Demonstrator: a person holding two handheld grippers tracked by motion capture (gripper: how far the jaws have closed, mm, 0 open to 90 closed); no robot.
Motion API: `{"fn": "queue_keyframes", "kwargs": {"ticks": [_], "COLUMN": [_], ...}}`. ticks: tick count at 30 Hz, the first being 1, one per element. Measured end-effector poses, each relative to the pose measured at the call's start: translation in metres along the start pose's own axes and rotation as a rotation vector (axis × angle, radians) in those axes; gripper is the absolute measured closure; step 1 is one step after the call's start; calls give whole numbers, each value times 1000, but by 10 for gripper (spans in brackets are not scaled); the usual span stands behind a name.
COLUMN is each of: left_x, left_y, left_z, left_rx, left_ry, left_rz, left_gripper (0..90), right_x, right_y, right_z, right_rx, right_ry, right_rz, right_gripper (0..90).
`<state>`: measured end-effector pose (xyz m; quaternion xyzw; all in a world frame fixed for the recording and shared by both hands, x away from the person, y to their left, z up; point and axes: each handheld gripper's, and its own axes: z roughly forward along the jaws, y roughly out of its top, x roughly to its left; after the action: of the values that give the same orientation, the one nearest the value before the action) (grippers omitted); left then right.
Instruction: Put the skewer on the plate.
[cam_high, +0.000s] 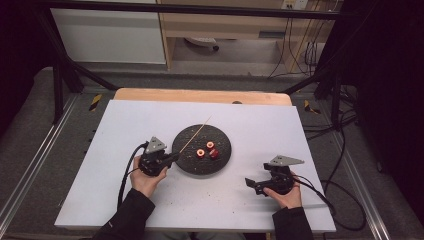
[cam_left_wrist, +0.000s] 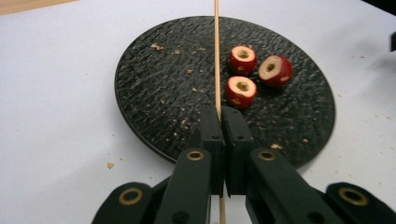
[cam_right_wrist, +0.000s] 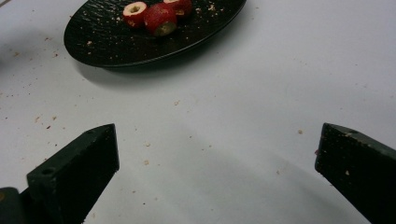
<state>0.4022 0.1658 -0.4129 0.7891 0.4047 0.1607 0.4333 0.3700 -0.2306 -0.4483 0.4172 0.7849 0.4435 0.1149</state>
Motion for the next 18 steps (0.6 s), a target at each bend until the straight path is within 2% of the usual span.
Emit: {"fn": "queue_keyframes", "kwargs": {"ticks": [6,13,18], "left_x": [3,1,-4], "left_y": [1,0,0], "left_z": [18,34,40], "left_rx": [31,58,80], "left_ry": [28,64,72], "left_rz": [-20,-20,-10], "left_gripper": [880,880,880], "right_x": [1,0,0], "right_y": [0,-1,-2], "right_z": [-1,-2,-1], "right_rx": [-3,-11,-4], "right_ry": [8,12,14], "right_rz": [2,3,-3], "right_gripper": [9,9,10]}}
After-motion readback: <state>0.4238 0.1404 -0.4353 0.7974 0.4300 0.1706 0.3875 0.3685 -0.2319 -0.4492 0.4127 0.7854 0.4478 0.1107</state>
